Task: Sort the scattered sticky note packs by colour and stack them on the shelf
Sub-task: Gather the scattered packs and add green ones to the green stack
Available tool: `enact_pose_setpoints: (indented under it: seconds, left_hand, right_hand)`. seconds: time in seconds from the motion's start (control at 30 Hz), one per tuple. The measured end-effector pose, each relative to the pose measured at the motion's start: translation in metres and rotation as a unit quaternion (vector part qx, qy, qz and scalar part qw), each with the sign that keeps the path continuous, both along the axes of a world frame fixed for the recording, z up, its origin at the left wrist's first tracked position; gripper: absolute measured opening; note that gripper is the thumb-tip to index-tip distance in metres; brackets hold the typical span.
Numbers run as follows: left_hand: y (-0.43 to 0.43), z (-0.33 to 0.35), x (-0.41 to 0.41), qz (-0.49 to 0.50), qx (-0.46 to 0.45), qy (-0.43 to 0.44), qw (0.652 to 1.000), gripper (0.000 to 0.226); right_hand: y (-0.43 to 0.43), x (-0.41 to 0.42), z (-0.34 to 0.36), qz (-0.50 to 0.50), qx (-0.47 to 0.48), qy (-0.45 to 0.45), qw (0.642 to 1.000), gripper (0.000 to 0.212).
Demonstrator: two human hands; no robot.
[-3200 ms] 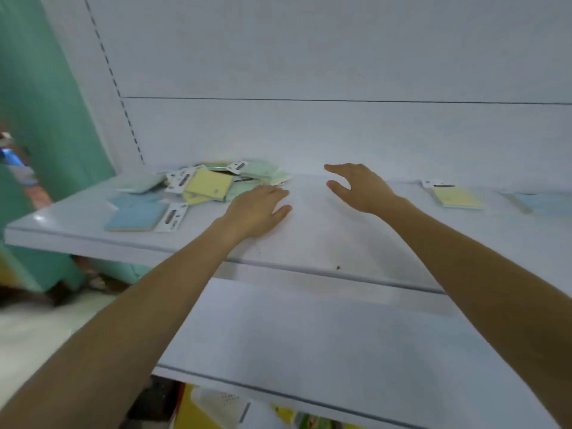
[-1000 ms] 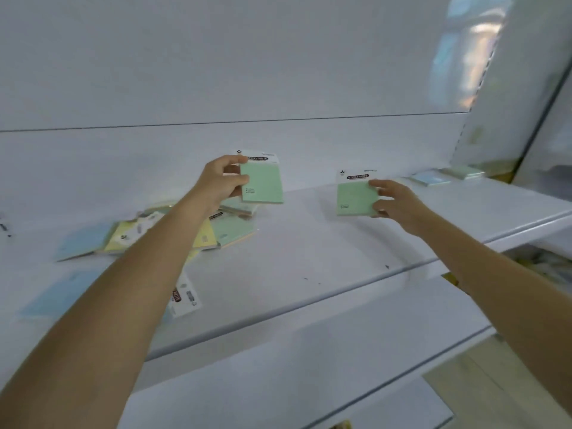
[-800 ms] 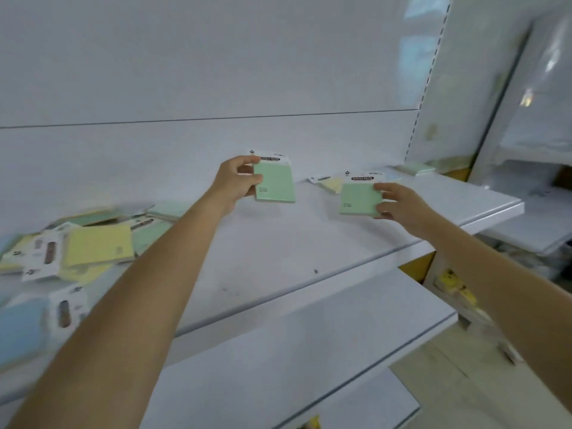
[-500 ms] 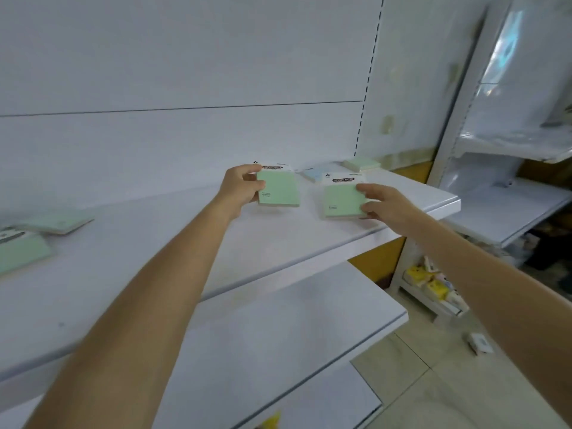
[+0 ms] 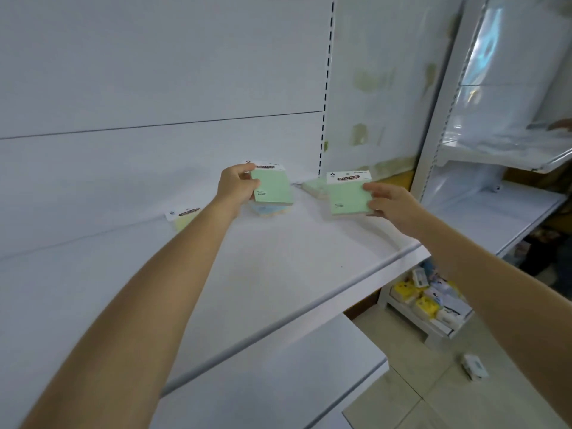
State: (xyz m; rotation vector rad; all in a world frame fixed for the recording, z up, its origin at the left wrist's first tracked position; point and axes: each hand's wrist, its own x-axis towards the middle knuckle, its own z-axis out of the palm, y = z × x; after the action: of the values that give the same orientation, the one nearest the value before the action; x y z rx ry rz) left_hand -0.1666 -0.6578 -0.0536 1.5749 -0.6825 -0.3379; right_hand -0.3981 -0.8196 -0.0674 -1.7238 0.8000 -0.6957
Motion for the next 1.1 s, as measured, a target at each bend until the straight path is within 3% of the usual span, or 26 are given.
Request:
enact_pose_setpoints:
  seconds: [0.17, 0.6, 0.77, 1.1]
  left_hand:
    - [-0.042, -0.005, 0.006, 0.009, 0.002, 0.007, 1.0, 0.043]
    - [-0.085, -0.009, 0.017, 0.082, -0.022, 0.03, 0.996, 0.044]
    - [-0.094, -0.01, 0.009, 0.108, -0.039, 0.038, 0.993, 0.044]
    - [-0.116, -0.005, -0.012, 0.126, -0.028, 0.038, 0.991, 0.045]
  right_hand:
    - [-0.056, 0.022, 0.009, -0.008, 0.015, -0.019, 1.0, 0.043]
    - [-0.129, 0.123, 0.004, 0.08, -0.044, 0.081, 0.993, 0.04]
    - [-0.132, 0.127, -0.006, 0.076, -0.156, 0.141, 0.975, 0.036]
    - [-0.13, 0.115, -0.006, 0.08, -0.26, 0.189, 0.944, 0.04]
